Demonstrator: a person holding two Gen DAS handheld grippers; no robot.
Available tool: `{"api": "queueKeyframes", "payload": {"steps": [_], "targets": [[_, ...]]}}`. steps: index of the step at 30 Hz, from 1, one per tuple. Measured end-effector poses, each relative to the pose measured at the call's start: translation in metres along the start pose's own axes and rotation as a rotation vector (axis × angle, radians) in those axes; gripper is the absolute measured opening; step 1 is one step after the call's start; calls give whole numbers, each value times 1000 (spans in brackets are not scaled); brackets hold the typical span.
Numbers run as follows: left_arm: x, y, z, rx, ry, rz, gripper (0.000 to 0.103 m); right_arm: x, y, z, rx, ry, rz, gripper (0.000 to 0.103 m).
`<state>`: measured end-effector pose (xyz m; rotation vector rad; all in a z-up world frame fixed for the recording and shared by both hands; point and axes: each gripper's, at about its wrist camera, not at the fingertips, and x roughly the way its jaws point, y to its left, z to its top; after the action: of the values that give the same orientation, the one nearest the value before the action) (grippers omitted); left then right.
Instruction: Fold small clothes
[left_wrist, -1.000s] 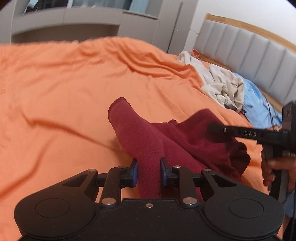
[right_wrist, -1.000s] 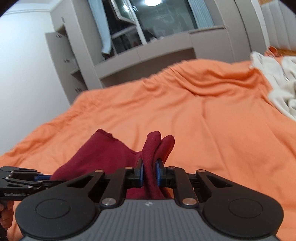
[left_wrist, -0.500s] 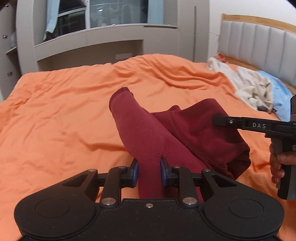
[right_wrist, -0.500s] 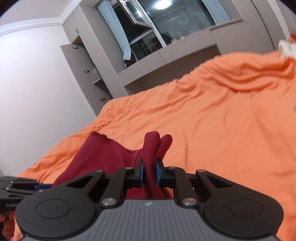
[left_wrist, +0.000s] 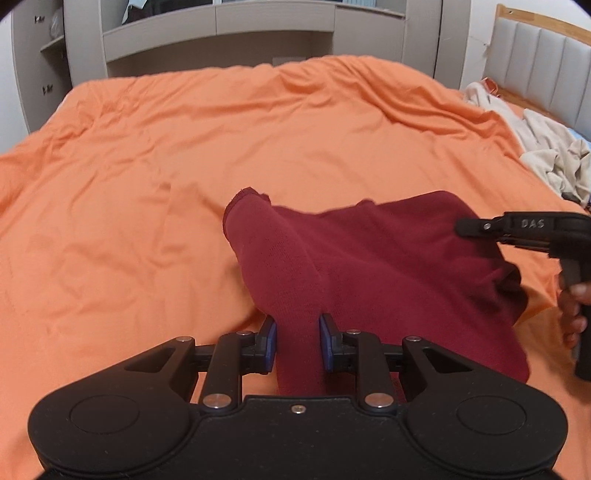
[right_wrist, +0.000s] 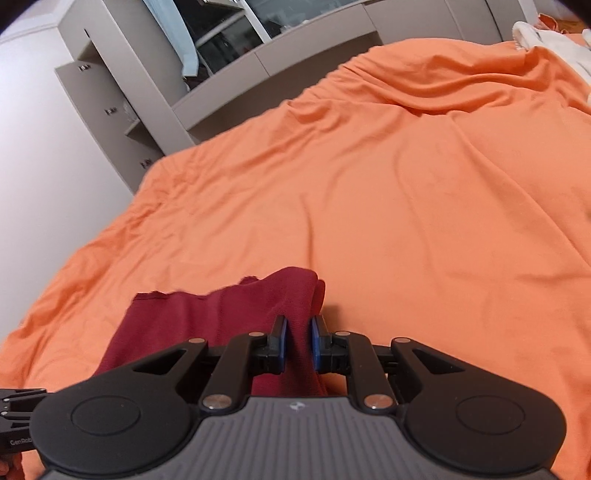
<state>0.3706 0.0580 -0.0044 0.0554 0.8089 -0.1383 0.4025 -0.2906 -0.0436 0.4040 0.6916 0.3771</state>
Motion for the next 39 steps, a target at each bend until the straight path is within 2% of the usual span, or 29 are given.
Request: {"api": "queueKeyframes", "payload": {"steps": [4,11,13,14,16,18,22,26,33,39], "targets": [[11,3,-6,-7,27,8,29,2,-2,-3,1,16,-38,18],[12,4,-8,-33,35,30,38,-10,4,-6,-22,5,-55,41],[10,3,-7,-33,37,46,50,-14,8,-6,-36,-6,-62,52],[9,2,-7,-34,37,56,56,-17,11,-5,-47,-14,-64,55],[6,1,-6,-49,34,76,76,-24,16,-4,-68,-38,-70,73],[1,2,-6,-74,25,79,81,-33,22,-4,-83,-64,-67,86],[-11,2,-4,-125,-1,88,91,-54,35,-4,-130,-115,-55,99],[-33,-2,-2,-160,-68,111,100,-77,51,-5,-196,-182,-52,103],[-75,-14,-3,-201,-190,128,102,-126,74,-17,-284,-324,-59,103],[-113,-29,-16,-192,-304,145,102,-167,88,-46,-349,-411,-48,103]]}}
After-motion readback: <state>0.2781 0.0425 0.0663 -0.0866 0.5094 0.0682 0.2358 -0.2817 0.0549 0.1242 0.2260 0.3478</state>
